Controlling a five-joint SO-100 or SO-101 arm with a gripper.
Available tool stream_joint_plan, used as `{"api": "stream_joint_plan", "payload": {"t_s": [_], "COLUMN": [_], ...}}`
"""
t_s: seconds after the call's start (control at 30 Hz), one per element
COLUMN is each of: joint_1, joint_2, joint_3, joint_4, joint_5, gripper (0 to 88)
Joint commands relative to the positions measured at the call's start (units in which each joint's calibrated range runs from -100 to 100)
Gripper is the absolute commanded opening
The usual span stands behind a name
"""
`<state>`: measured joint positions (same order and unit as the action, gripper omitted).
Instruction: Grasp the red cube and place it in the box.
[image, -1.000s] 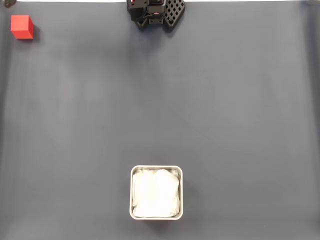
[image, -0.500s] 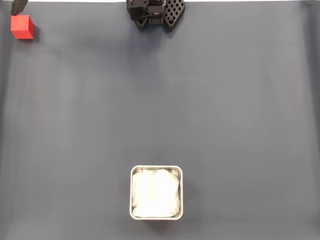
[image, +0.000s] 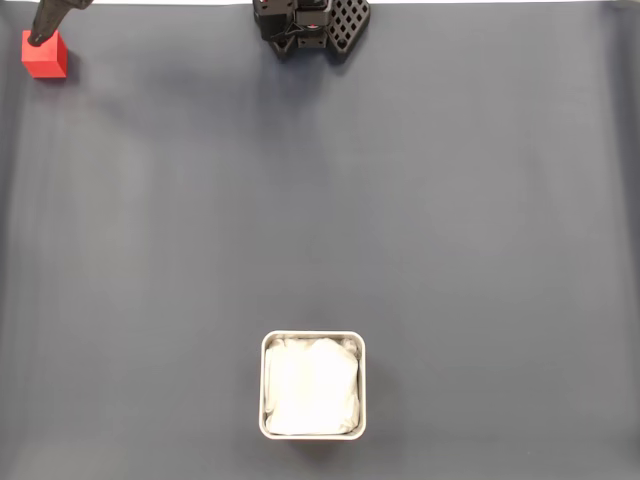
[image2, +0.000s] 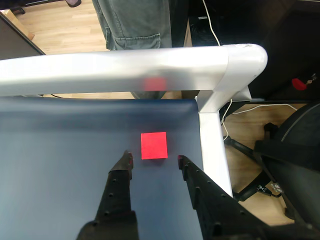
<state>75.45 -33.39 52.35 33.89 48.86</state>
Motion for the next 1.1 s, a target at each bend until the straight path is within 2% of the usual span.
{"api": "stream_joint_plan", "payload": {"t_s": [0.0, 1.07], "joint_1": [0.76, 0.27], "joint_2": [-0.49, 8.35], "joint_3": [0.11, 3.94], "joint_4": [-2.17, -9.96], "joint_5": [0.34, 0.20], "gripper": [22.4, 27.9]}}
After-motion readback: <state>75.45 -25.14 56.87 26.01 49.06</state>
